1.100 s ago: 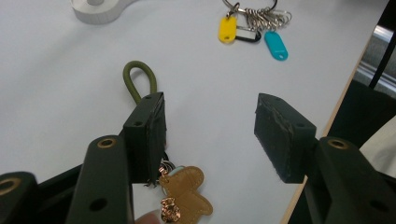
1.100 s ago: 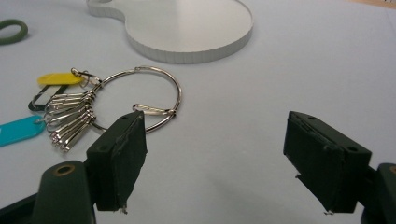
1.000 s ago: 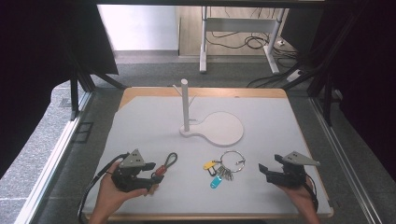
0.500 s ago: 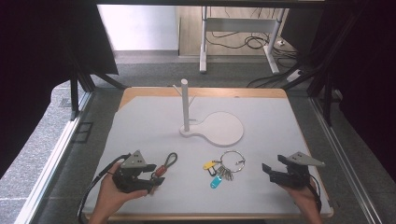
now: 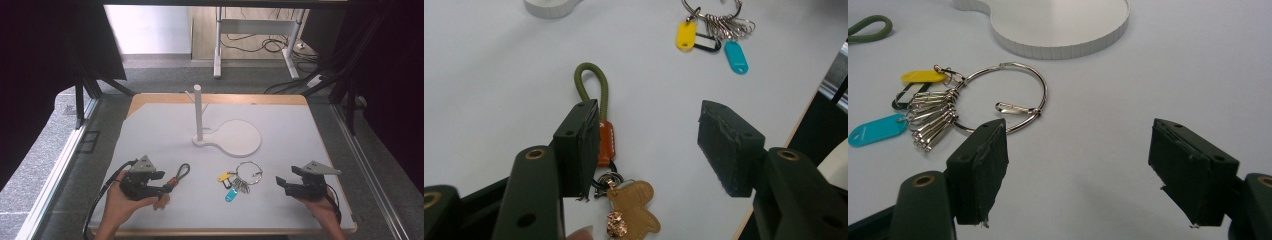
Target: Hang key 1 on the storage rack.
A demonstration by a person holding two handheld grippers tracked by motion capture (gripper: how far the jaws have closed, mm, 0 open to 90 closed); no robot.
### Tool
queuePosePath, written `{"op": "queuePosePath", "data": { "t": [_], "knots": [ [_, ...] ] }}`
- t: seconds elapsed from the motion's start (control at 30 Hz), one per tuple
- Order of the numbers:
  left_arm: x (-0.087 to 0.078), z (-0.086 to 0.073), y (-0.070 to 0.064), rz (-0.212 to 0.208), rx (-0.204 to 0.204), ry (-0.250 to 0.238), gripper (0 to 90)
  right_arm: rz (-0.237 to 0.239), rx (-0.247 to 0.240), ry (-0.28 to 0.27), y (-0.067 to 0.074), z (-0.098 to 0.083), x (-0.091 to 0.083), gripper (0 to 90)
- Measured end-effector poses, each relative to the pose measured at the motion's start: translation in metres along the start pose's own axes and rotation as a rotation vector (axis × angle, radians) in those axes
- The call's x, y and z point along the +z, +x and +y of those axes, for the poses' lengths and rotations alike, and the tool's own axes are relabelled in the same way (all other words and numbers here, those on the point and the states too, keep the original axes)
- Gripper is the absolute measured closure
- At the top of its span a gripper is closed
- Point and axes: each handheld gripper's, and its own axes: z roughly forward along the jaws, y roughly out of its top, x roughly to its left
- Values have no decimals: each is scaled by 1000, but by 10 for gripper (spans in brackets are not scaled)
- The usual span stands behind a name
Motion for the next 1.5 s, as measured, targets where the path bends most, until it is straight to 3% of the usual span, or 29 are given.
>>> {"op": "queuePosePath", "data": {
  "t": [0.17, 0.4, 0.57, 0.93, 1.33, 1.5],
  "knots": [
    [-7, 3, 4, -26, -30, -42, 431, 3, 1, -1, -2, -1, -2, 244],
    [-19, 15, 1, -17, 45, -12, 424, -7, 12, -1, 0, -2, -5, 254],
    [-19, 22, 7, -5, 30, 1, 423, -8, 11, 7, 0, -4, -5, 254],
    [1, 48, 15, 20, 20, 123, 404, -26, 22, 28, -3, -11, -4, 256],
    [37, 47, 17, 52, 16, 283, 411, -26, 9, 62, 0, -14, 2, 258],
    [46, 41, 17, 54, 20, 315, 415, -25, 3, 71, 1, -15, 3, 259]
  ]
}}
